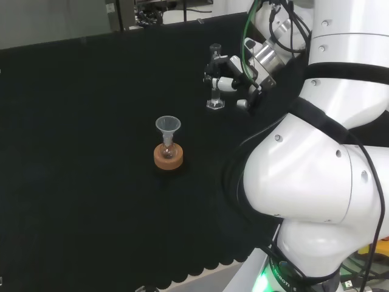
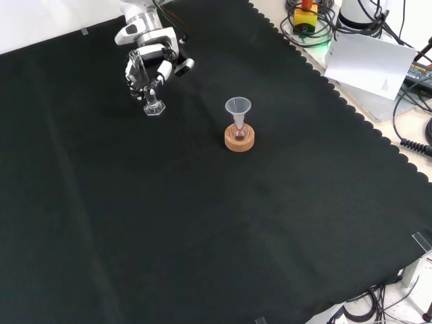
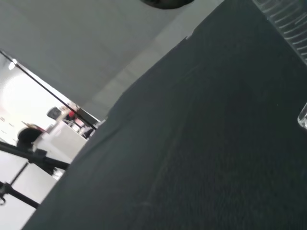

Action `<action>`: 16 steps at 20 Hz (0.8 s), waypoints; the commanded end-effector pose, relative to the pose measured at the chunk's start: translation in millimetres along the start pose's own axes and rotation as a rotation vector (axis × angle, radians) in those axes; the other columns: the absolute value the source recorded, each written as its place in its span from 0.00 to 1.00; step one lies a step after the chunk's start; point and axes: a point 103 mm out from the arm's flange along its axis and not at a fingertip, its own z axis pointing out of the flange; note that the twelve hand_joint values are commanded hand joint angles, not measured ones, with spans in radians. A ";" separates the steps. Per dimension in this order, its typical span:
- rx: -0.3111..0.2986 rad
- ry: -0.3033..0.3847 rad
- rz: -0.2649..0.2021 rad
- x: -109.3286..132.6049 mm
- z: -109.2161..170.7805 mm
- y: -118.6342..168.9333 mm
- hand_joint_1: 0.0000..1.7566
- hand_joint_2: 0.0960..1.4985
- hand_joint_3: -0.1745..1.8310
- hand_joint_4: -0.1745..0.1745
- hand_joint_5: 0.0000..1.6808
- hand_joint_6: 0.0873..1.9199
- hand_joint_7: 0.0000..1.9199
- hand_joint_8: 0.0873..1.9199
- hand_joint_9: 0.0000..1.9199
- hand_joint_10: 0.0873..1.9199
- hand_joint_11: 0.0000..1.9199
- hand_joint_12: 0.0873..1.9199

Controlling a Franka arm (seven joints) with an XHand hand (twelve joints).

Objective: Pick up the graduated cylinder.

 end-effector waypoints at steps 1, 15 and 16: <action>0.029 -0.111 0.008 10.3 -19.4 -4.9 0.64 0.75 0.09 0.15 0.56 0.55 0.58 0.21 0.72 0.00 0.67 0.37; 0.078 -0.233 0.040 63.8 -52.8 -34.1 0.64 0.75 0.09 0.10 0.56 0.54 0.59 0.20 0.73 0.00 0.68 0.36; 0.083 -0.249 0.046 68.6 -54.9 -39.1 0.64 0.75 0.09 0.10 0.56 0.54 0.59 0.20 0.73 0.00 0.68 0.36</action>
